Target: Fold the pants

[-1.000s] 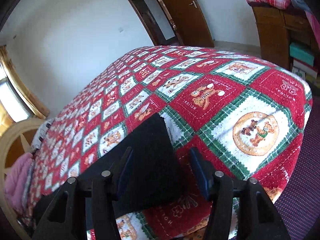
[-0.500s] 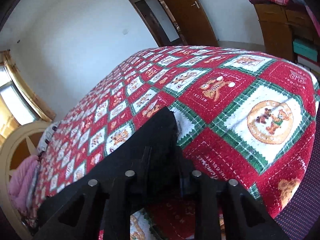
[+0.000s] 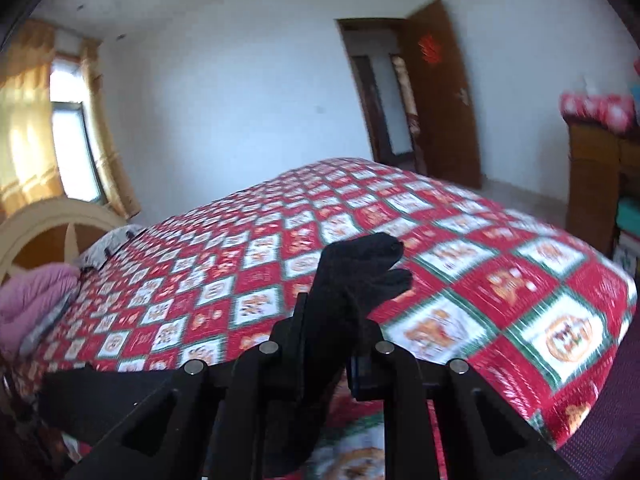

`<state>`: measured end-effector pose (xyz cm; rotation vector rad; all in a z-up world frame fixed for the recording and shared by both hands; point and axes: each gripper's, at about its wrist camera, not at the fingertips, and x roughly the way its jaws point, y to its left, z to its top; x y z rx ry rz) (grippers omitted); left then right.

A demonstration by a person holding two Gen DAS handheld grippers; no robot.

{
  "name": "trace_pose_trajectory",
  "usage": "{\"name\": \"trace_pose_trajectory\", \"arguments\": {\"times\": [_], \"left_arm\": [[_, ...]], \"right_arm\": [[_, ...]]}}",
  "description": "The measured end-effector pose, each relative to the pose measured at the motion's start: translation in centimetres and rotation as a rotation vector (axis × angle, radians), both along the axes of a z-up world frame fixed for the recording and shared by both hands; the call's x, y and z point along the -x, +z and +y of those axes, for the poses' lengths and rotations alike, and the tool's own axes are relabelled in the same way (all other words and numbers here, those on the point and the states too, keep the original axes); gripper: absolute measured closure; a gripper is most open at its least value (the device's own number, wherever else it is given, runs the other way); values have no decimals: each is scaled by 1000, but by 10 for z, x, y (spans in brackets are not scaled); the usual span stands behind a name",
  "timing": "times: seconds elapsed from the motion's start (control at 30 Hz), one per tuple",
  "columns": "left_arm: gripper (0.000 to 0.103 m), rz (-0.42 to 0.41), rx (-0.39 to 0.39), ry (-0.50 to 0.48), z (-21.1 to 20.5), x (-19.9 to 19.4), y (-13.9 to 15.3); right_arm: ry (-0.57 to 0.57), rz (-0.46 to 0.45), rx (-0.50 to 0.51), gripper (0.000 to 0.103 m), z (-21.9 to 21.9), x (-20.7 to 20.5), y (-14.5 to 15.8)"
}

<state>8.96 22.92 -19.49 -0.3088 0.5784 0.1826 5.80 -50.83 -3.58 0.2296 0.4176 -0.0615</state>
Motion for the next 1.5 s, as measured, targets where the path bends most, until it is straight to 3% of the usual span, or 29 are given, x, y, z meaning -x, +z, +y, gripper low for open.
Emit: {"name": "trace_pose_trajectory", "arguments": {"times": [0.3, 0.73, 0.9, 1.2, 1.5], "left_arm": [[0, 0, 0, 0, 0, 0, 0], [0, -3, -2, 0, 0, 0, 0], [0, -2, -1, 0, 0, 0, 0], [0, -2, -1, 0, 0, 0, 0], [0, -4, -2, 4, 0, 1, 1]], "right_arm": [[248, -26, 126, 88, 113, -25, 14], [494, 44, 281, 88, 266, -43, -34], [542, 68, 356, 88, 301, -44, -57], [612, 109, 399, 88, 331, -40, -83], [681, 246, 470, 88, 355, -43, -122]]}}
